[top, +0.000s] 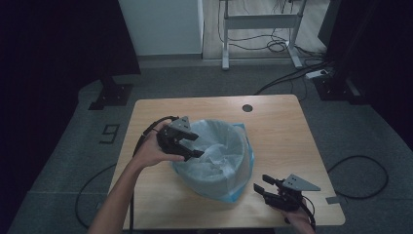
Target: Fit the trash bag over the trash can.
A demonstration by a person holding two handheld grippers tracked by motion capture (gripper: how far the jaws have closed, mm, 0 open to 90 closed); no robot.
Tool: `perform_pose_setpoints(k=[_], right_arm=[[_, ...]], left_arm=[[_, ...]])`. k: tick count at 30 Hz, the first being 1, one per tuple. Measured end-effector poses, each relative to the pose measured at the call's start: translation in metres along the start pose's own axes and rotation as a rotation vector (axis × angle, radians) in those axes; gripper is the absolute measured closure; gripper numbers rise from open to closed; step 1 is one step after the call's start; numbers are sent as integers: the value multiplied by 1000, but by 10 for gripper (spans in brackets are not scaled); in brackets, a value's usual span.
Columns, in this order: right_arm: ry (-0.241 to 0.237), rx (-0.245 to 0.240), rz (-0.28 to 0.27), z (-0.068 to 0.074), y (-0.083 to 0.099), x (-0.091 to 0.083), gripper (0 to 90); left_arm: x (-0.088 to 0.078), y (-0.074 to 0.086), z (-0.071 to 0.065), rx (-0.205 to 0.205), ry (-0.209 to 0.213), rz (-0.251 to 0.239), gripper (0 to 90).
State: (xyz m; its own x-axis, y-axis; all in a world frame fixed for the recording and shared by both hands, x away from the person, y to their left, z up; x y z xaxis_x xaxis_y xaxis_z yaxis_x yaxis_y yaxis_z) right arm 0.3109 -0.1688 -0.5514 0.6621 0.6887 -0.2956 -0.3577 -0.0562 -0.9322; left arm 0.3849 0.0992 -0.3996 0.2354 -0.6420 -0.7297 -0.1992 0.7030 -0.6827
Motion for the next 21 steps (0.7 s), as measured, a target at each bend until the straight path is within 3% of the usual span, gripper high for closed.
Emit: perform_pose_setpoints(k=[6,12,21], right_arm=[[9,-2,-3,-1,-1,-2,428],[14,-3,-7,-2,-2,-3,426],[22,-7,-12,-4,-3,-5,426]], left_arm=[[-13,4,-3,-24,-69,-89,331],[-26,14,-5,-54,-128,-148,320],[-54,43,-9,-118,-167,-226,318]])
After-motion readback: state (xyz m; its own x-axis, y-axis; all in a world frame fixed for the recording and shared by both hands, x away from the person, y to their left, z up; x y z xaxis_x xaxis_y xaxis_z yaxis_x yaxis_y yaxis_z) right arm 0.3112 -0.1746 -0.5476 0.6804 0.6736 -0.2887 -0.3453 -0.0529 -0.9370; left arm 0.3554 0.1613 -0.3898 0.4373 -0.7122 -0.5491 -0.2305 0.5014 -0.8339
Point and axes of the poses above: each handheld gripper's, and its own axes: x roughly forward along the jaws, y roughly out of its underside, z roughly to its left, the point moved 8 cm from there along x, roughly forward along the jaws, and after that the axes turned 1 degree about -z, right-handed, at the moved point
